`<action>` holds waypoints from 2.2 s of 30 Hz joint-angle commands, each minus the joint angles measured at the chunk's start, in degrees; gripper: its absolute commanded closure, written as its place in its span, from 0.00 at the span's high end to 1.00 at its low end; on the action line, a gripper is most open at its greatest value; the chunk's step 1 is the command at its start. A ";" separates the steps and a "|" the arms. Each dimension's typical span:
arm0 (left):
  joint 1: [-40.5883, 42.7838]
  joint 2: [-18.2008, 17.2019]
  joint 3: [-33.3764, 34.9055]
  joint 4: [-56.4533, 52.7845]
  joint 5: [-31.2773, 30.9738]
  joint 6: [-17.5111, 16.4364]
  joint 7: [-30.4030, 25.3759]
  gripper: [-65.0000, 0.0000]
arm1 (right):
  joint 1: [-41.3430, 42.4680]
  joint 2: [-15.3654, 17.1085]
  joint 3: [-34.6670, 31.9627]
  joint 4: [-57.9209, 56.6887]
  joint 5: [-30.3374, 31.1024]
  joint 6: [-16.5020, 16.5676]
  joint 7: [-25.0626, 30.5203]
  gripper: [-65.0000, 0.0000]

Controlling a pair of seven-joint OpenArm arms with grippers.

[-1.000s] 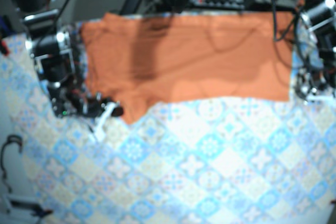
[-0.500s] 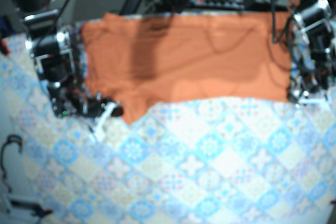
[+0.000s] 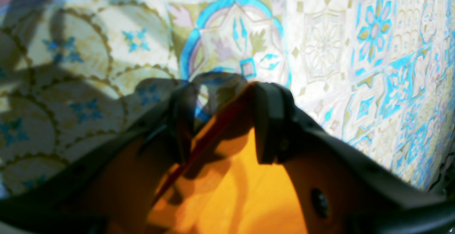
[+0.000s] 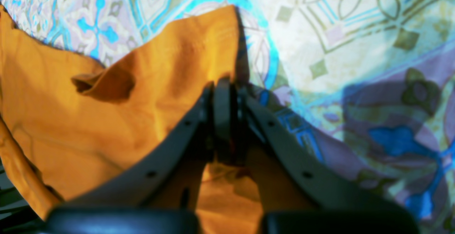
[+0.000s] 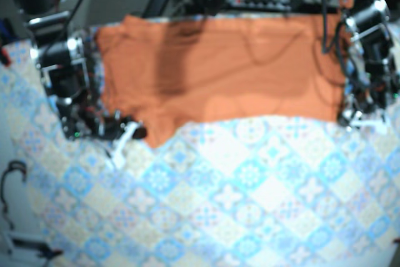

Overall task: Fold the T-shirt properly
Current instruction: 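Lift the hem with both grippers and fold it toward the shoulder edge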

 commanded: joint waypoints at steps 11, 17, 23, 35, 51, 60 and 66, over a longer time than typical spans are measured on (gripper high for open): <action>-0.41 0.50 0.28 0.25 0.39 -0.05 2.07 0.33 | 1.22 0.49 -0.05 0.64 -0.18 0.14 -0.25 0.00; -0.15 0.24 0.28 0.25 0.39 0.21 1.72 0.00 | 1.22 0.49 -0.05 0.64 -0.18 0.14 -0.25 0.00; -0.06 -0.64 0.28 0.61 0.39 0.21 1.72 0.00 | -0.10 0.49 -0.05 1.87 -0.18 0.14 -0.25 0.00; 4.16 -2.75 0.37 7.90 0.47 -0.23 2.16 0.00 | -6.60 2.51 0.04 15.14 -0.18 0.14 -0.69 0.00; 8.29 -4.07 0.37 11.16 0.47 -3.48 3.03 0.00 | -13.28 7.52 2.68 32.64 -0.01 0.14 -0.78 0.00; 8.73 -5.48 1.69 11.16 0.39 -5.59 3.03 0.00 | -19.09 7.79 11.56 38.79 -0.10 0.14 -2.45 0.00; 8.73 -5.65 1.78 11.16 0.39 -6.91 3.03 0.00 | -22.78 9.02 13.58 43.71 -0.10 0.14 -2.45 0.00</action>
